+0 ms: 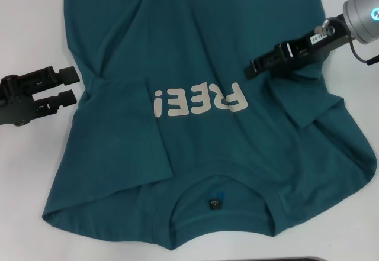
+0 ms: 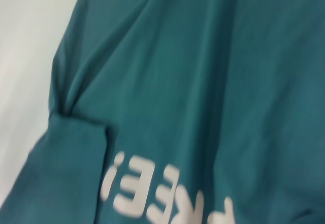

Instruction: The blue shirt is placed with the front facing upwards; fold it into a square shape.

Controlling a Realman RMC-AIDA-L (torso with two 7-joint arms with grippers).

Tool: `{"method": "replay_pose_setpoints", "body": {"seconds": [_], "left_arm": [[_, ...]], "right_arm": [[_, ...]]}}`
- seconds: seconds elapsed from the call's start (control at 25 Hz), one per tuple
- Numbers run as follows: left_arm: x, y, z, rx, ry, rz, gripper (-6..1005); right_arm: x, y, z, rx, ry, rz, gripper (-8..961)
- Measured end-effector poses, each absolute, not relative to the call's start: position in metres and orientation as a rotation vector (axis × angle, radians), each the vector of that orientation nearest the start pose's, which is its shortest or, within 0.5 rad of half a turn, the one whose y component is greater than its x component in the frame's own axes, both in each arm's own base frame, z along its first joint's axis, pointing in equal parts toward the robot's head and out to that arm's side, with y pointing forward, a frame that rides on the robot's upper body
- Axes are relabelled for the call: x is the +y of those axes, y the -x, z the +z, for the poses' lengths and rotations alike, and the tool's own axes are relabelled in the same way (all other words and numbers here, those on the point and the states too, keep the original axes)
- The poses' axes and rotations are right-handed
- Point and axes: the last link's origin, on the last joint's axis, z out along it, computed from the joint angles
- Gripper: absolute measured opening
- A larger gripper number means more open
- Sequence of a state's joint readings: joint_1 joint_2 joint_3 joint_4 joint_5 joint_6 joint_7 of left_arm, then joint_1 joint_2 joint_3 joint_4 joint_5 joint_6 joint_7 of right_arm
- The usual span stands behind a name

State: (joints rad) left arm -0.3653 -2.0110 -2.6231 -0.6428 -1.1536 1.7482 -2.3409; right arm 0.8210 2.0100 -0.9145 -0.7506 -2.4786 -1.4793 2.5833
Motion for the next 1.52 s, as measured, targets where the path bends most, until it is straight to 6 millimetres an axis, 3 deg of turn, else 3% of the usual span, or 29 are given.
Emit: {"method": "replay_pose_setpoints", "body": {"seconds": [0.32,0.72,1.12,1.24,1.4,1.52], "left_arm": [[0.275,0.316,0.046,-2.090,2.098,-1.044,778],[0.274,0.319,0.046,-2.093,2.083,-1.041,778],[0.273,0.320,0.044,-2.103,2.074,-1.041,778],[0.273,0.320,0.044,-2.104,2.073,-1.040,778],[0.273,0.321,0.045,-2.103,2.070,-1.039,778],[0.274,0.321,0.045,-2.103,2.065,-1.037,778]], "right_arm": [[0.392,-0.213,0.008,1.609,2.497,-0.145,915],[0.380,-0.228,0.046,1.535,2.515,-0.169,915],[0.359,-0.247,0.058,1.565,2.558,-0.191,915],[0.357,-0.249,0.060,1.449,2.620,-0.202,915],[0.354,-0.247,0.058,1.172,2.752,-0.198,915],[0.354,-0.240,0.056,0.974,2.793,-0.096,915]]}}
